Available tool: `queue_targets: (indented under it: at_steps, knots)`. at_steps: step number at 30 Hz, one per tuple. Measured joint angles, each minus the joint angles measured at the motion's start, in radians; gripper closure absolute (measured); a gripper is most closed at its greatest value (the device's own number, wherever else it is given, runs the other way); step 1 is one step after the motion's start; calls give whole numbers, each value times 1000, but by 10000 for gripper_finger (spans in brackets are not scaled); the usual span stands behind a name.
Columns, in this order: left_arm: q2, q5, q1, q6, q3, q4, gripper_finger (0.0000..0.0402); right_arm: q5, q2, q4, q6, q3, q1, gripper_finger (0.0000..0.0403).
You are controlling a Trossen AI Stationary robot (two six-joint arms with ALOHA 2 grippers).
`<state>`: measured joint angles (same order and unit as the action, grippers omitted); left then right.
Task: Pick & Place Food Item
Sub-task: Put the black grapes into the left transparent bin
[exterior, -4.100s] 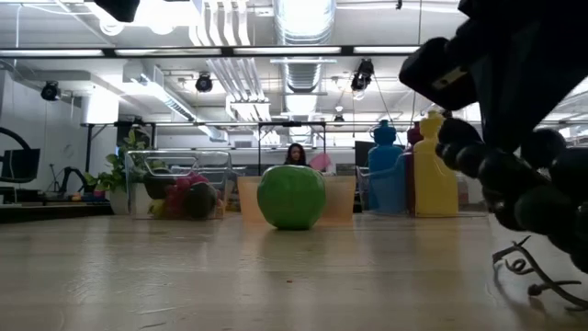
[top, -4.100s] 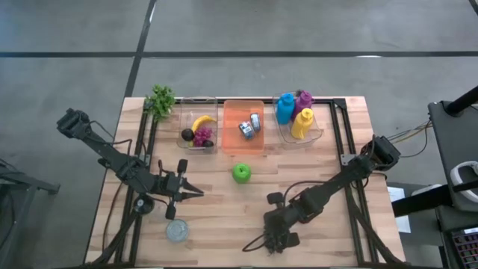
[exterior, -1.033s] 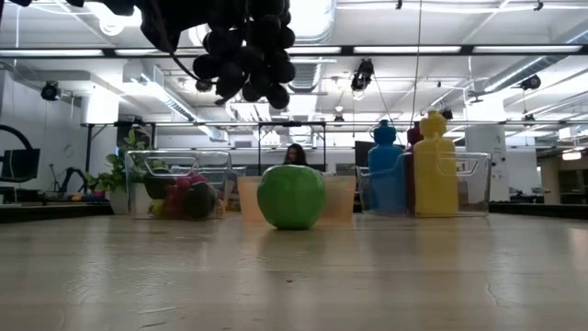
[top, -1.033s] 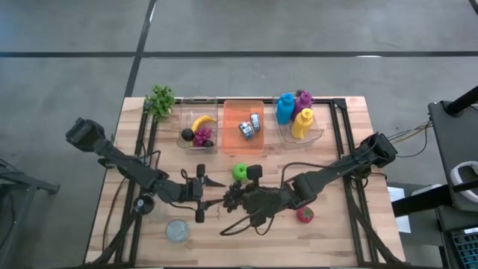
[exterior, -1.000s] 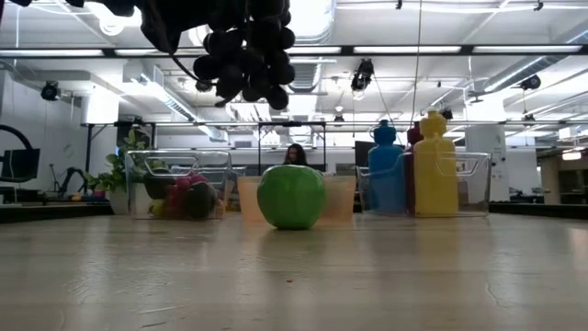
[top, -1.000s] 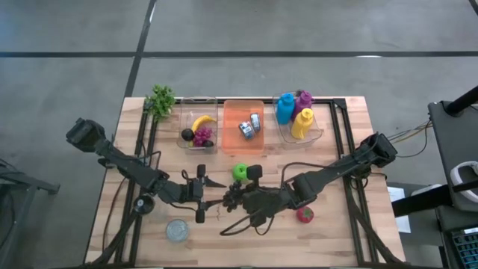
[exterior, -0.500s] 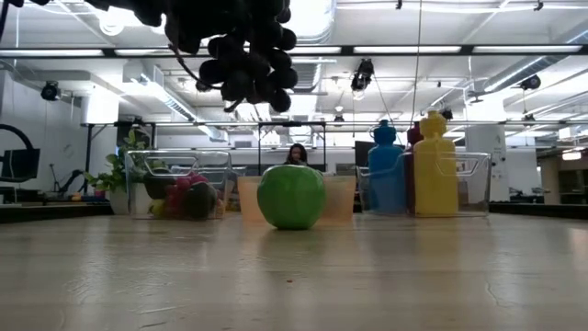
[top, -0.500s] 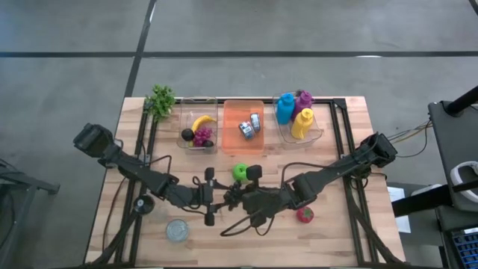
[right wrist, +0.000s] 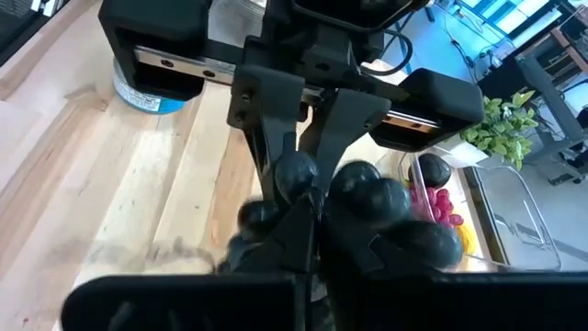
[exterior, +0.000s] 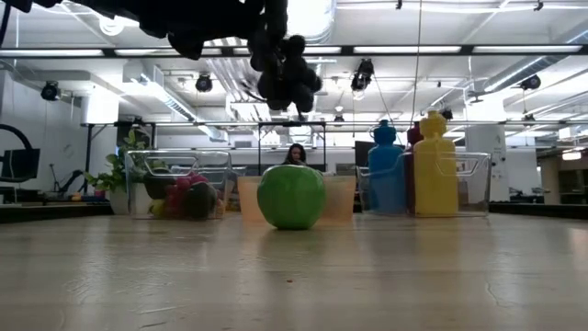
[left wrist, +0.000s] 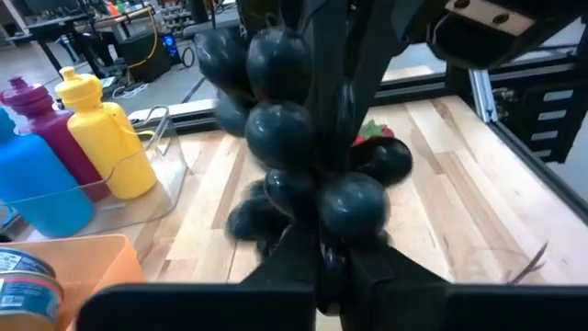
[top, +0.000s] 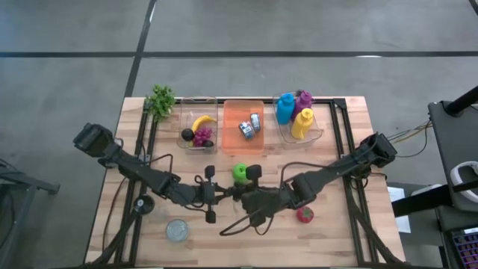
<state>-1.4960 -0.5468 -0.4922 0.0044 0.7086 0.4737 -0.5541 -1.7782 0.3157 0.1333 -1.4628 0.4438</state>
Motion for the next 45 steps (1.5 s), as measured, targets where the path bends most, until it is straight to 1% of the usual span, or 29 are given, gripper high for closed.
queue_targets:
  at_steps: [4,7,10,19,26,31,37,42,45]
  knots:
    - [0,0,6,0,0,-3,391,0,0,-3,-10,0,-1,389]
    - [0,1,5,0,0,-4,395,1,0,-6,-5,0,0,372]
    - [0,11,7,0,0,-7,396,1,0,-10,0,0,0,348]
    - [0,16,10,-1,0,-10,398,2,0,-13,0,0,1,259]
    - [0,16,11,-1,0,-11,398,2,0,-13,-2,0,2,215]
    - [1,16,22,-3,0,-41,398,3,3,-5,3,-11,11,200]
    - [41,14,58,-15,0,-111,389,4,4,76,24,-81,44,192]
    - [118,-39,89,-65,0,-216,397,4,5,179,15,-151,73,194]
    - [181,-95,102,-89,0,-289,397,5,5,238,-14,-189,85,197]
